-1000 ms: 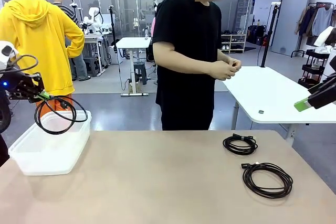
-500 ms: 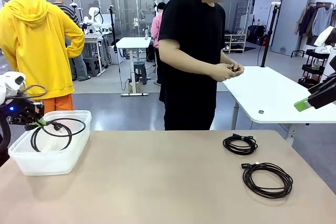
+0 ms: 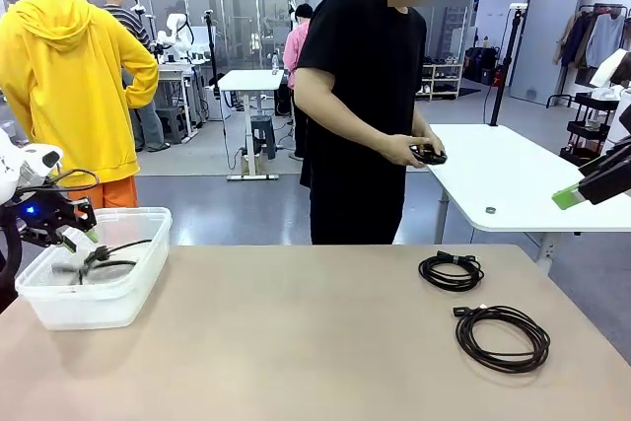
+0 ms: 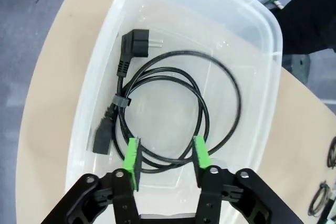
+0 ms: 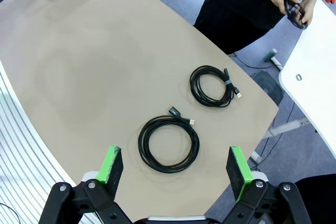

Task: Organize and store the cables.
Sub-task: Place the Power Cable into the Organizing box.

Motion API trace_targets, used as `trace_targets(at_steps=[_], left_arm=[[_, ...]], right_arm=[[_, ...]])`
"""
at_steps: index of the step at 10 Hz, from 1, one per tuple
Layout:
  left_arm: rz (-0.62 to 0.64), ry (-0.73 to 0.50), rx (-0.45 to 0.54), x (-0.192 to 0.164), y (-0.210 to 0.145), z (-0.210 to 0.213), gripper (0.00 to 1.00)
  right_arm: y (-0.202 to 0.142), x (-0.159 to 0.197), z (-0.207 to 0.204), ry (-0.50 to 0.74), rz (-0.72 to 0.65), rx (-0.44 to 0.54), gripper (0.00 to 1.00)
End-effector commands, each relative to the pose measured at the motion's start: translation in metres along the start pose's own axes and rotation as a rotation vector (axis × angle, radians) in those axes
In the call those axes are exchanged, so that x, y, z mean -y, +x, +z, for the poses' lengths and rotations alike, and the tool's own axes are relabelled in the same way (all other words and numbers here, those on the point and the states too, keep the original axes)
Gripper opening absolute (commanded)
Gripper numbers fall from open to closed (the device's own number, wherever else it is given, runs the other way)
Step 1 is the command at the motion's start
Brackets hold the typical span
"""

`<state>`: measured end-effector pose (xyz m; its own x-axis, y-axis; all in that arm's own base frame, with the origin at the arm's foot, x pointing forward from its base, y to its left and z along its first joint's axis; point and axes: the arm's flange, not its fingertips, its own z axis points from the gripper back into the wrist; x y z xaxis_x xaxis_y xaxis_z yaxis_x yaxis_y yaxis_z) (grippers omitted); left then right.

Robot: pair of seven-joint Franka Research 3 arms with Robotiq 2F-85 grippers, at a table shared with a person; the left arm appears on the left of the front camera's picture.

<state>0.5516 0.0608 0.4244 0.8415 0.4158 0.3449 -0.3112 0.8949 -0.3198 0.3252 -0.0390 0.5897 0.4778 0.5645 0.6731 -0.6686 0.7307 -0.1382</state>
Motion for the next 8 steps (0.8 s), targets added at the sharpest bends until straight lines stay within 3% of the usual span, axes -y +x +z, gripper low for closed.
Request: trace_targets(at_steps=[1,2,3,4,6,8], left_arm=[[0.016,0.006,0.008,-0.0022,0.0044,0.0145,0.85],[0.011,0.016,0.019,-0.0029,0.0047,0.0176,0.98],[0.007,0.011,0.026,-0.0015,0.0048,0.0214,0.77],[0.000,0.010,0.027,0.0003,0.0043,0.0222,1.00],[-0.006,-0.029,-0.001,0.0027,0.0016,0.0218,1.00],[0.002,-0.008,0.034,-0.0010,0.0055,0.0192,1.00]], right_arm=[[-0.0003,0.0006,-0.0012,0.007,0.003,0.002,1.00],[-0.0003,0.0006,-0.0012,0.007,0.003,0.002,1.00],[-0.0003,0.0006,-0.0012,0.007,0.003,0.002,1.00],[-0.0003,0.0006,-0.0012,0.007,0.003,0.002,1.00],[-0.0003,0.0006,-0.0012,0.007,0.003,0.002,1.00],[-0.0003,0.0006,-0.0012,0.007,0.003,0.002,1.00]])
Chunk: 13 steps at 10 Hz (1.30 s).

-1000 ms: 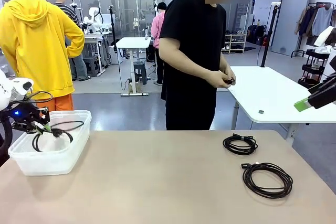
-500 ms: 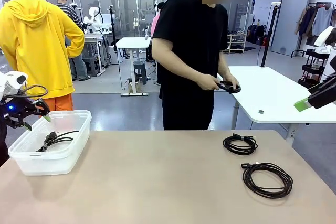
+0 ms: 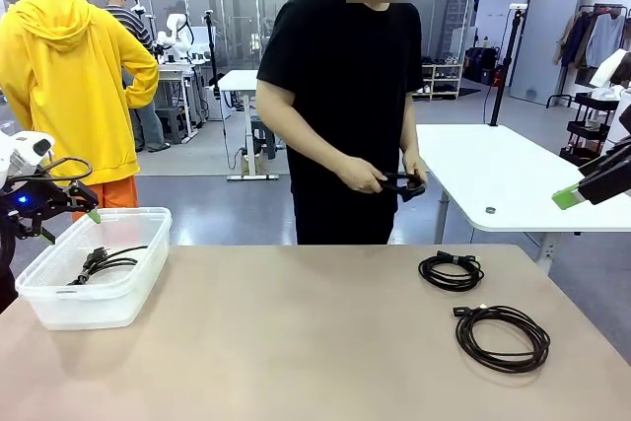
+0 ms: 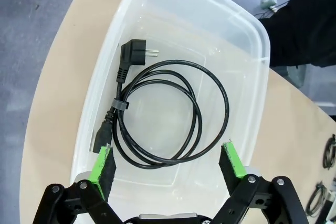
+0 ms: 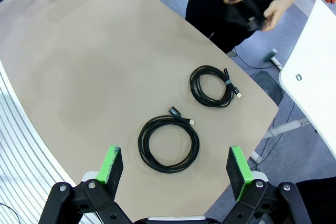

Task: Organize and store the cables.
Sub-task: Place the Power Cable into the Organizing box.

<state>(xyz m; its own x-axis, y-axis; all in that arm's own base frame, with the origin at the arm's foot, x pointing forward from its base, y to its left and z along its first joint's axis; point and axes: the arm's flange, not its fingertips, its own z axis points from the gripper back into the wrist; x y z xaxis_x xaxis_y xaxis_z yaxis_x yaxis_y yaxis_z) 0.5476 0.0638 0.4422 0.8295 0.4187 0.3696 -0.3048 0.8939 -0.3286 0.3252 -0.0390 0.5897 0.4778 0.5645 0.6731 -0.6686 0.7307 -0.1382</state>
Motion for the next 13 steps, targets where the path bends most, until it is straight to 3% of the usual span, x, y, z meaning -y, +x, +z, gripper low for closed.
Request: trace_targets(at_steps=[1,11,13], left_arm=[[0.003,0.003,0.006,-0.003,0.002,0.001,1.00],[0.001,0.001,0.001,-0.001,0.000,0.000,1.00],[-0.181,-0.012,0.037,0.031,0.006,0.042,1.00]], right_arm=[[0.000,0.001,-0.001,0.007,0.003,0.002,1.00],[0.000,0.001,-0.001,0.007,0.003,0.002,1.00],[0.000,0.001,-0.001,0.007,0.003,0.002,1.00]])
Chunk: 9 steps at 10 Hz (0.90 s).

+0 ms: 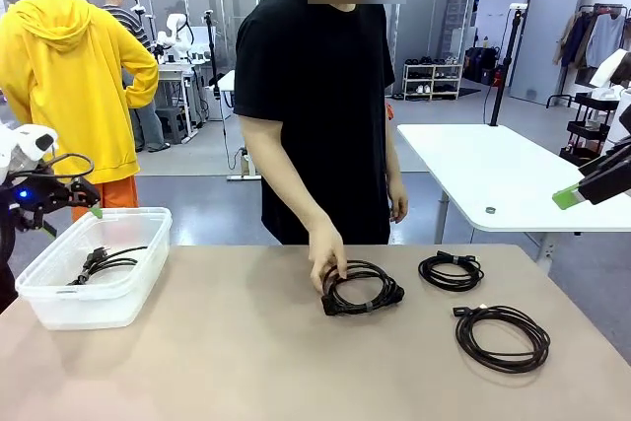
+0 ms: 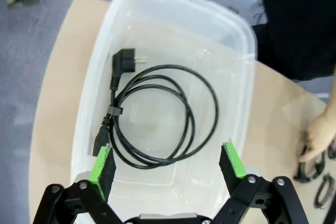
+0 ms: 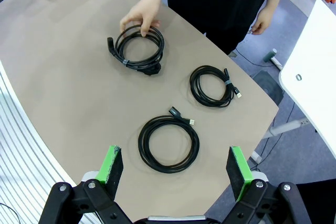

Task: Organize and store the cables.
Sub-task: Place the Power Cable into the Organizing box.

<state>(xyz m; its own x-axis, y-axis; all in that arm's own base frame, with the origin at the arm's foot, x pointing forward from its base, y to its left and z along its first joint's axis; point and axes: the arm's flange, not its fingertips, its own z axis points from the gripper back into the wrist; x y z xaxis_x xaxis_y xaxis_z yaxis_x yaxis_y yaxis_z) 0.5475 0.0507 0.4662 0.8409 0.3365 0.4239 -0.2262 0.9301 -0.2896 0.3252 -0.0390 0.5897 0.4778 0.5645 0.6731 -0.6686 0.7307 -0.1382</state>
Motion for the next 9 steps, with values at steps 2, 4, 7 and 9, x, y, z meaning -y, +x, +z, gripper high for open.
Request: trace_targets(at_steps=[2,4,7,9], left_arm=[[-0.307,0.027,0.020,0.022,-0.021,0.083,1.00],[-0.543,-0.067,-0.027,0.029,-0.063,0.143,1.00],[-0.865,-0.058,0.010,0.038,-0.136,0.164,1.00],[-1.009,-0.118,0.005,0.034,-0.189,0.165,1.00]], right_arm=[[0.000,0.001,-0.001,0.007,0.003,0.002,1.00],[0.000,0.001,-0.001,0.007,0.003,0.002,1.00],[0.000,0.001,-0.001,0.007,0.003,0.002,1.00],[0.000,0.001,-0.001,0.007,0.003,0.002,1.00]])
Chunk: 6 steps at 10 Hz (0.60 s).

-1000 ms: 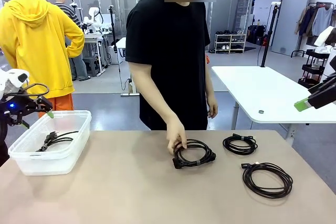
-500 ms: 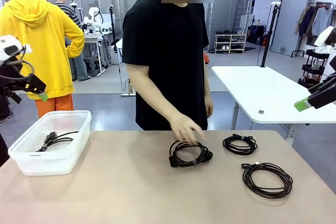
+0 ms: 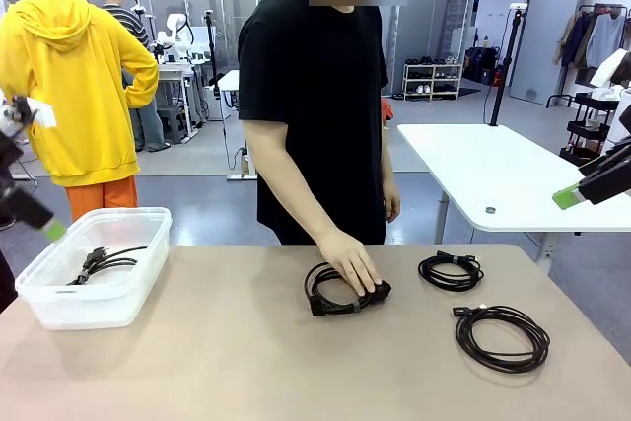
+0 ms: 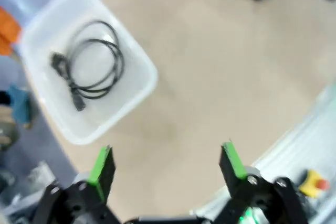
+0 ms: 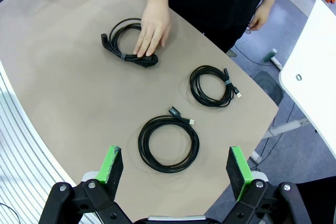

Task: Organize and store the cables.
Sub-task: Place the Power Cable into the Organizing box.

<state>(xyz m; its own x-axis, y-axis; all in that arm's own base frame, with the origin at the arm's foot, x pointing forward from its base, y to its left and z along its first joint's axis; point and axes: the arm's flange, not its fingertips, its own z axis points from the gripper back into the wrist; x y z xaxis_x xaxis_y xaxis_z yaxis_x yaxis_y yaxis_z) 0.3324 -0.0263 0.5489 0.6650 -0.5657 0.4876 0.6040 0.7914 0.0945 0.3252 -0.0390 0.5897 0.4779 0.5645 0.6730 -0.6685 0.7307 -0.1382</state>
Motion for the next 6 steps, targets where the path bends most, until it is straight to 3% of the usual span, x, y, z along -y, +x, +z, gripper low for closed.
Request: trace_targets(at_steps=[1,3,4,6], left_arm=[[-0.115,-0.004,0.036,0.016,-0.030,-0.002,1.00],[-0.170,-0.015,0.036,0.025,-0.040,0.005,1.00],[-0.114,-0.015,0.025,0.016,-0.009,0.007,1.00],[-0.114,-0.015,0.025,0.016,-0.009,0.007,1.00]], right_arm=[[0.000,0.001,-0.001,0.008,0.003,0.002,1.00],[0.000,0.001,-0.001,0.008,0.003,0.002,1.00],[0.000,0.001,-0.001,0.008,0.003,0.002,1.00],[0.000,0.001,-0.001,0.008,0.003,0.002,1.00]])
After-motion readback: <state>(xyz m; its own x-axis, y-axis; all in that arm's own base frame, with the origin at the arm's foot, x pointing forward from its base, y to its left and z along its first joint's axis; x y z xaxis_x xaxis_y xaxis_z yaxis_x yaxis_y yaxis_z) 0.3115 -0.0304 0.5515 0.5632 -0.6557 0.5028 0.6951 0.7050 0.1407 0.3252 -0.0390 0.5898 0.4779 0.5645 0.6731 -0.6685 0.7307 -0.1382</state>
